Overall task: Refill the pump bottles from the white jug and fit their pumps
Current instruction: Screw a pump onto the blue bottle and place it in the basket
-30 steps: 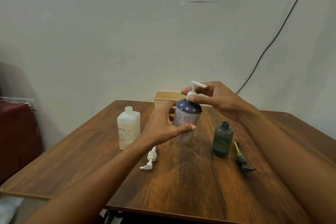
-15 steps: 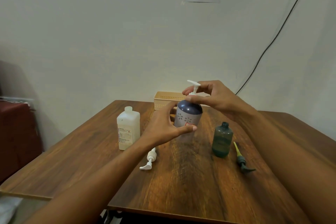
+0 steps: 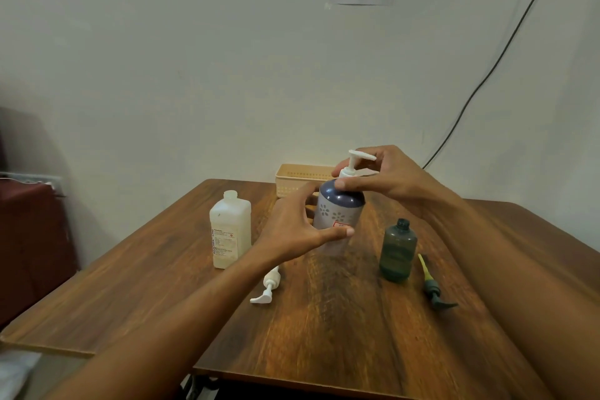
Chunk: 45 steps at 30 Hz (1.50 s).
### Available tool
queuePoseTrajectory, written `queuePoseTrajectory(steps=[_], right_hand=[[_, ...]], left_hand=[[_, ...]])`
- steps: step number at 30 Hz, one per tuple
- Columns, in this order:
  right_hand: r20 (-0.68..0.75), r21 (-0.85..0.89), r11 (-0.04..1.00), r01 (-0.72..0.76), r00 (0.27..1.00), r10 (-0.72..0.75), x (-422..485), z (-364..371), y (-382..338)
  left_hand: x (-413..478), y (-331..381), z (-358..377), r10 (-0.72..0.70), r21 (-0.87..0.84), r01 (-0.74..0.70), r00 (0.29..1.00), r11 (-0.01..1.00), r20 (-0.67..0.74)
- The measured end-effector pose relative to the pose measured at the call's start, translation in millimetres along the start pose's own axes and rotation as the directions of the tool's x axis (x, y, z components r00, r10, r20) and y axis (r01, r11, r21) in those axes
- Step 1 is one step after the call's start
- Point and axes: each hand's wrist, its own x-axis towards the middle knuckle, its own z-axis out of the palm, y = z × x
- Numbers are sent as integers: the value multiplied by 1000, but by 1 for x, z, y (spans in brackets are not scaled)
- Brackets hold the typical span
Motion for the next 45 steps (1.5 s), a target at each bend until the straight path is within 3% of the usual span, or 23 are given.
queuePoseTrajectory(steps=[5, 12, 20, 25, 29, 38, 45], right_hand=[[-149, -28, 999, 21, 989, -25, -2, 18, 8], [-6, 2, 998, -66, 998, 66, -7, 7, 1], [-241, -40, 998, -49, 970, 38, 6, 10, -5], [-259, -4, 998, -64, 964, 60, 29, 3, -14], [-251, 14, 996, -86, 964, 87, 56, -8, -18], [-222, -102, 982, -157, 966, 131, 149, -22, -6], [-251, -184, 955, -232, 951, 182, 253, -11, 57]], left_hand=[[-2, 1, 2, 4, 3, -4, 1000, 1000, 7], [1, -1, -1, 4, -15, -4, 1000, 1000, 3], [15, 6, -7, 17, -5, -17, 1000, 1000, -8], [40, 10, -23, 19, 12, -19, 1000, 1000, 3], [74, 12, -37, 30, 85, -34, 998, 996, 51], [181, -6, -66, 27, 444, -78, 992, 892, 120], [258, -72, -64, -118, 388, 53, 982, 920, 147]])
